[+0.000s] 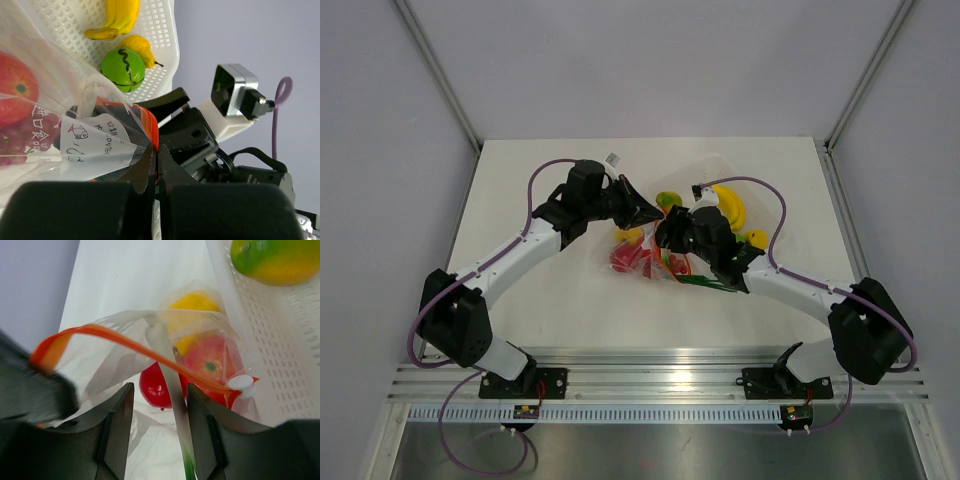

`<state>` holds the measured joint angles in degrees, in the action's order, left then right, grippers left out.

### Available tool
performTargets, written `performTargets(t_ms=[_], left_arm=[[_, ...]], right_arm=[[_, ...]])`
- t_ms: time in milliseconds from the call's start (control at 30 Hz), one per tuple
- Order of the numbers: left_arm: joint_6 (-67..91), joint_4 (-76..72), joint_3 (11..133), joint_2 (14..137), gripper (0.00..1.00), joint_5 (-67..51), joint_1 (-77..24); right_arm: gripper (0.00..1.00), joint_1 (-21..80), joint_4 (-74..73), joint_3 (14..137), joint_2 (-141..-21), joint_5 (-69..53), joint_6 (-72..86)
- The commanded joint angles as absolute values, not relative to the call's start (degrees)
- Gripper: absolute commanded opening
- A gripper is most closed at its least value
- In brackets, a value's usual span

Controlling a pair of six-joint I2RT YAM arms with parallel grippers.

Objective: Place the food in the zip-top bag and seal the zipper
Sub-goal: Place the fake vegetable in the zipper food storage bag.

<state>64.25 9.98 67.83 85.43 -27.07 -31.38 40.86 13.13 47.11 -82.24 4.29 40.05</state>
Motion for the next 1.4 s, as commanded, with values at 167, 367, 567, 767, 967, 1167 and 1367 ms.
performTargets(t_ms=[167,367,567,767,967,1167,1367], left_arm=[[66.8,2.6,67.1,84.5,0.0,-29.6,-30.8],[67.8,1.4,66.3,84.7,0.0,-30.1,-30.8],[67.6,1.8,65.8,84.1,0.0,-29.9,-30.8],[67.8,1.8,65.4,83.6,0.0,-30.1,-30.8],[68.3,1.8,63.4,81.7,0.0,-29.9,-30.8],[69.1,1.1,61.0,79.8,0.0,-29.5,-31.2],[68.6,1.6,60.8,78.8,0.0,-29.6,-31.4]], right_arm=[[0.55,41.4,4.0,46.4,-69.8,7.7,37.4],[0.52,41.4,3.7,45.2,-70.2,5.8,36.4],[0.42,41.4,6.4,46.1,-75.1,4.0,35.0],[0.14,41.4,10.0,48.1,-81.9,3.9,34.6],[0.0,41.4,14.7,50.5,-86.4,0.5,35.6],[0.0,41.0,22.4,52.2,-91.4,-5.1,40.2],[0.0,40.3,23.4,56.2,-97.9,-10.8,42.0]])
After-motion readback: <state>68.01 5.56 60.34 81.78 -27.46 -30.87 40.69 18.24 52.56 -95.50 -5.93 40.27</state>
